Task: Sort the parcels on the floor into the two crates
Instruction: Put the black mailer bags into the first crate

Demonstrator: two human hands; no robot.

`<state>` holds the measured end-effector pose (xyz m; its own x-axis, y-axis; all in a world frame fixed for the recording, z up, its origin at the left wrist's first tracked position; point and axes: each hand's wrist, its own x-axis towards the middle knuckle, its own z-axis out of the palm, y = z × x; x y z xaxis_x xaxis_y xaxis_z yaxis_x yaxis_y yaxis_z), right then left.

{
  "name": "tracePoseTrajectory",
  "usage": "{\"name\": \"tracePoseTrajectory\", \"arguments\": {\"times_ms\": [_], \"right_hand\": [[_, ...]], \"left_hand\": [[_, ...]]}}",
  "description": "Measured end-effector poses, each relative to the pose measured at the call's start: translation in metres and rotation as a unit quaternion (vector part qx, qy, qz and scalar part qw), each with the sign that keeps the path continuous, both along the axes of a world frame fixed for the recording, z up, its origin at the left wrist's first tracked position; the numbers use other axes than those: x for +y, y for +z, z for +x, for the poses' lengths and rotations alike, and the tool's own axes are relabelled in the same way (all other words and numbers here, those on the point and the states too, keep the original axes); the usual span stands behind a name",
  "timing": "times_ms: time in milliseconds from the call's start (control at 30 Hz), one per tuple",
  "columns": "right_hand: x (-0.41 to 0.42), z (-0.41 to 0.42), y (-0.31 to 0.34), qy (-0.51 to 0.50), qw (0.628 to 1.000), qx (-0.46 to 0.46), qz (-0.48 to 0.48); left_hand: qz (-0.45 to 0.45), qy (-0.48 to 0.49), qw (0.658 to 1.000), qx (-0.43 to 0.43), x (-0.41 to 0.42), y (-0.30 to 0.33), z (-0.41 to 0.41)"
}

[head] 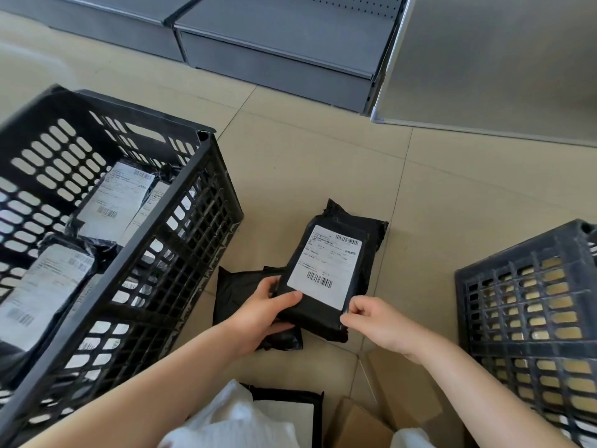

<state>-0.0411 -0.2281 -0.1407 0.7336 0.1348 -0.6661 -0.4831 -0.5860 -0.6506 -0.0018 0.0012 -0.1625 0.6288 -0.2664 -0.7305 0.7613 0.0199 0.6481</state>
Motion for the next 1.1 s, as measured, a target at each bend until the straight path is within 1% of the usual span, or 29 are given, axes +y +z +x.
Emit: {"name": "tracePoseTrajectory", "arguments": {"times_ms": [167, 300, 433, 533, 600, 733, 900, 1000, 1100], "right_hand": [[0.005, 0.012, 0.017, -0.011, 1.000, -0.008, 0.008], [0.015, 0.029, 0.039, -0.049, 0.997, -0.036, 0.046], [0.026, 0.047, 0.054, -0.064, 0.990, -0.118, 0.052], [0.039, 0.058, 0.064, -0.052, 0.985, -0.155, 0.051], [0.050, 0.066, 0.074, -0.025, 0.985, -0.164, 0.039], [0.076, 0.081, 0.097, 0.102, 0.975, -0.192, -0.038], [0.119, 0.099, 0.111, 0.267, 0.927, -0.246, -0.087], [0.150, 0.109, 0.114, 0.310, 0.904, -0.278, -0.095], [0.184, 0.118, 0.113, 0.310, 0.892, -0.312, -0.101]], "left_hand": [[-0.011, 0.040, 0.998, -0.040, 0.009, 0.025, 0.008], [-0.008, 0.086, 0.990, -0.111, 0.019, 0.052, 0.017], [0.038, 0.154, 0.970, -0.186, 0.031, 0.080, 0.028], [0.084, 0.183, 0.954, -0.221, 0.045, 0.097, 0.037], [0.088, 0.217, 0.945, -0.229, 0.057, 0.107, 0.045], [0.070, 0.278, 0.927, -0.240, 0.085, 0.129, 0.061], [0.100, 0.310, 0.904, -0.278, 0.123, 0.141, 0.072], [0.114, 0.323, 0.893, -0.290, 0.141, 0.142, 0.075], [0.117, 0.339, 0.887, -0.291, 0.162, 0.141, 0.077]]}}
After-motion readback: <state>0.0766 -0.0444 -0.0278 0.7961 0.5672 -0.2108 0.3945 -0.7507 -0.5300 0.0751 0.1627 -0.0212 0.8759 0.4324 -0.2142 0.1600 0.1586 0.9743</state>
